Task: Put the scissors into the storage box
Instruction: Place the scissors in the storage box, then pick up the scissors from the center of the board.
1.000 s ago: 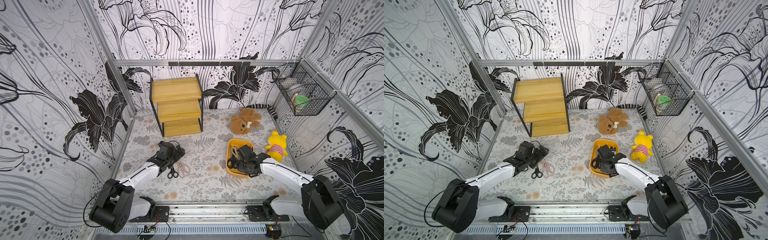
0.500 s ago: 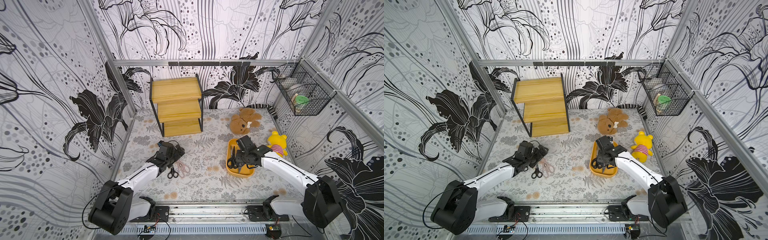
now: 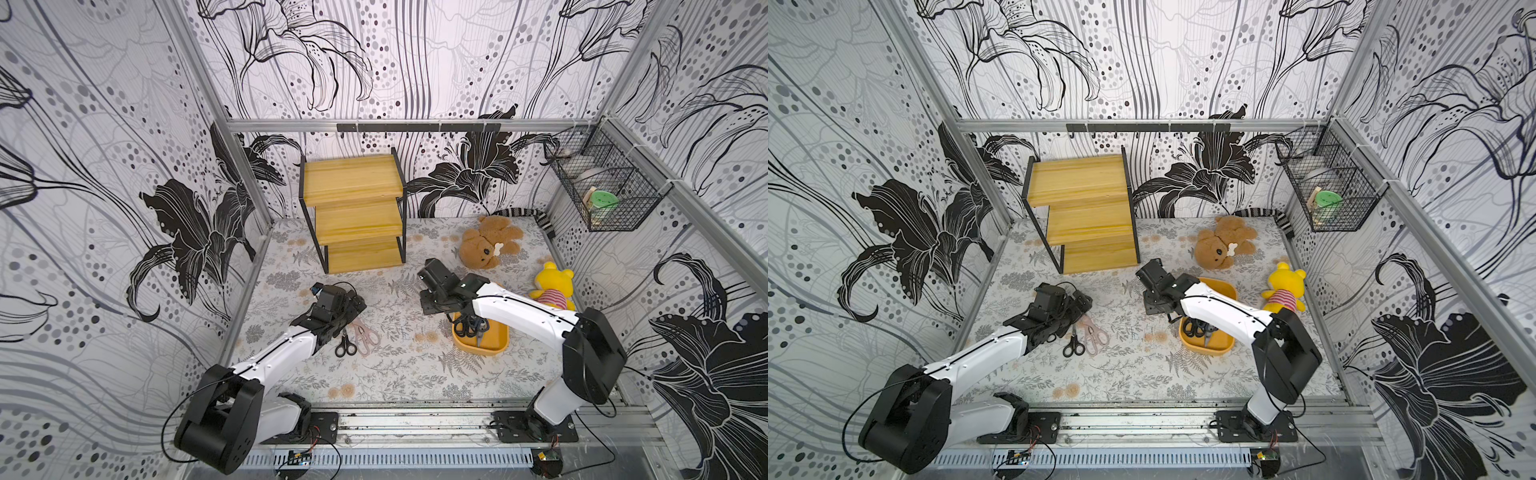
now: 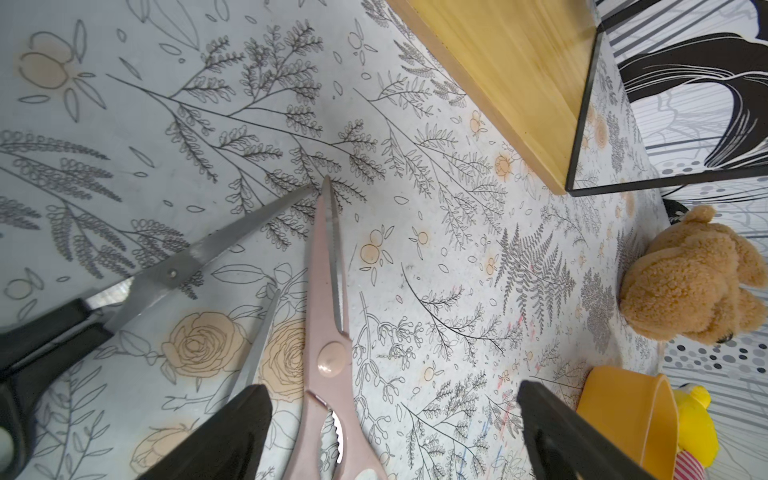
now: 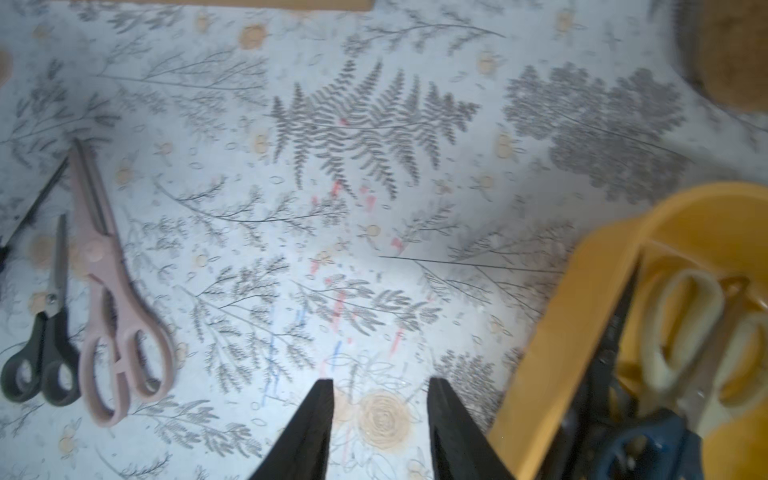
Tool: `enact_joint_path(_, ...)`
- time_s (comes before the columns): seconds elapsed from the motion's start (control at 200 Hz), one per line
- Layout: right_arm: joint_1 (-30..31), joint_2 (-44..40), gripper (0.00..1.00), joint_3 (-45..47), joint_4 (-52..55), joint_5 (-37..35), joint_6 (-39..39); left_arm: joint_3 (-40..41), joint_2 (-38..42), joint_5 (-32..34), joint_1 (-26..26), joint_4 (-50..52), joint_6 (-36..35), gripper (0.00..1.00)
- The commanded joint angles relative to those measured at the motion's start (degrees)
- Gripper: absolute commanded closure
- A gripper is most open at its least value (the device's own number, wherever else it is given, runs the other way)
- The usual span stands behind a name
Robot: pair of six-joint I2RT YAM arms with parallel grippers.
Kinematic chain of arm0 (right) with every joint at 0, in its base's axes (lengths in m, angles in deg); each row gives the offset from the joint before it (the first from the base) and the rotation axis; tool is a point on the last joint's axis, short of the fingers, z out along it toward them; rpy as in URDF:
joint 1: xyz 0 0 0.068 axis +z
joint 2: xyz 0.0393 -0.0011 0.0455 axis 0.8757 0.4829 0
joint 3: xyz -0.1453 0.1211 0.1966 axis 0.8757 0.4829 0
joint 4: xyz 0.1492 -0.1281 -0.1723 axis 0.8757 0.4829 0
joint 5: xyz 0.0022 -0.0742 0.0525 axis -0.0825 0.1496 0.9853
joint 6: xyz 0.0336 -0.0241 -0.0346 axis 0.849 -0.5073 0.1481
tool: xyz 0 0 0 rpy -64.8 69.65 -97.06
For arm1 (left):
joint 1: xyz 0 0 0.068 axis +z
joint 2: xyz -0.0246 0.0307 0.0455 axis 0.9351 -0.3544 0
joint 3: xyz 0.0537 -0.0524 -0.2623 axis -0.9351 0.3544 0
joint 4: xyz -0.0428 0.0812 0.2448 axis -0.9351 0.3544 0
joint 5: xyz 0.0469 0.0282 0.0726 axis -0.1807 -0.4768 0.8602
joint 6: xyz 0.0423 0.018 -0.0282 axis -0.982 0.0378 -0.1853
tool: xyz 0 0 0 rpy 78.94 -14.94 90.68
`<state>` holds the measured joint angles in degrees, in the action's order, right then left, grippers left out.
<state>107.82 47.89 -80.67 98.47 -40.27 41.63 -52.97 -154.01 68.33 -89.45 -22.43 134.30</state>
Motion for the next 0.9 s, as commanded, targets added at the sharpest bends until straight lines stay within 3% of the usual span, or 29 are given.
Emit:
enact_joint_path(0.0,3.1,5.1,0.58,-3.9,-0.8,2.5,-3.5,0.9,0.8,2.8,0.6,2.4,1.5,0.03)
enact_joint_path(0.285,11.6,16.4,0.59,-13.7,0.8,3.4,-7.8,1.8,2.9,3.9,5.9,6.2,2.0,0.03)
enact_joint_path(0.536,14.2,22.4,0.59,-18.8,1.2,7.6,-7.4,1.3,6.7,7.5,11.5,12.2,1.0,0.03)
enact_joint_path(0.896,15.2,30.0,0.62,-26.8,8.0,7.1,-6.7,0.9,9.9,9.4,13.8,14.9,-1.0,0.03)
